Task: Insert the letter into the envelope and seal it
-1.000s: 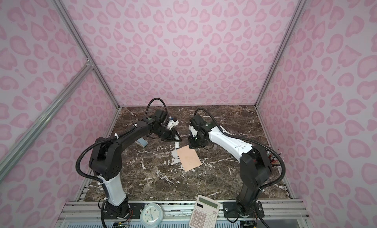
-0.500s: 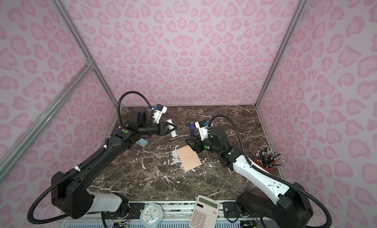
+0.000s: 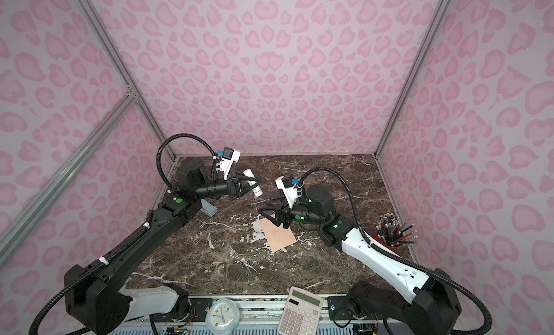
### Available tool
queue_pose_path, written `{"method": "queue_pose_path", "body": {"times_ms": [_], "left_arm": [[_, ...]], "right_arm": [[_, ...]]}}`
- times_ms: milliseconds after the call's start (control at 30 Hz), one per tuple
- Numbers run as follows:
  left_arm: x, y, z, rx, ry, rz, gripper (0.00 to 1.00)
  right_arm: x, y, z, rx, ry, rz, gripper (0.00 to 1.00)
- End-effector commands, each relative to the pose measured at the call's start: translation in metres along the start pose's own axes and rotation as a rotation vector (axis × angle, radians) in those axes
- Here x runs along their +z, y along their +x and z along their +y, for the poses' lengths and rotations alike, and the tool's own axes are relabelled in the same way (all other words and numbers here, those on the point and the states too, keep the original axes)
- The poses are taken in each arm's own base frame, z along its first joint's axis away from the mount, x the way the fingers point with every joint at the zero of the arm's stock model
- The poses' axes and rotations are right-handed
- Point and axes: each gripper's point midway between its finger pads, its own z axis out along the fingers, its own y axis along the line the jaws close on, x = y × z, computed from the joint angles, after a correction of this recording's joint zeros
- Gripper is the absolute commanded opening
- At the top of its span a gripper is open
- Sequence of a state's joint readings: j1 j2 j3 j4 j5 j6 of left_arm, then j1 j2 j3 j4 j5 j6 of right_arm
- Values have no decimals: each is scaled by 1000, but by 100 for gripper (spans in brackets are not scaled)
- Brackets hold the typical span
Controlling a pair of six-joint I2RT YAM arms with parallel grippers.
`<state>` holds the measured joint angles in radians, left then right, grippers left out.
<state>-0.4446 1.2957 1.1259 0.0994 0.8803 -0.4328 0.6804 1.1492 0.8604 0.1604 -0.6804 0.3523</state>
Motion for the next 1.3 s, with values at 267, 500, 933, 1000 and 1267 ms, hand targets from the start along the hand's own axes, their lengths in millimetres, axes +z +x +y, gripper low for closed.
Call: {"method": "queue_pose_path", "body": {"times_ms": [267,500,933,1000,1267], "left_arm": [[-4,12,-29,9,130,73,9],[-1,14,-33,6,165,93,9],[6,15,-37,4,201,115,9],[6,15,-38,3,204,117,9],[7,18,-36,10,190,123,9]], "right_arm": [[0,-6,-2,-46,20,-20,58],[4,-13,-1,-38,5,-43,58],[13,-21,5,-16,-41,-49,55],[14,-21,5,-9,-50,-44,54],[11,-21,13,-2,-79,-36,43]]}}
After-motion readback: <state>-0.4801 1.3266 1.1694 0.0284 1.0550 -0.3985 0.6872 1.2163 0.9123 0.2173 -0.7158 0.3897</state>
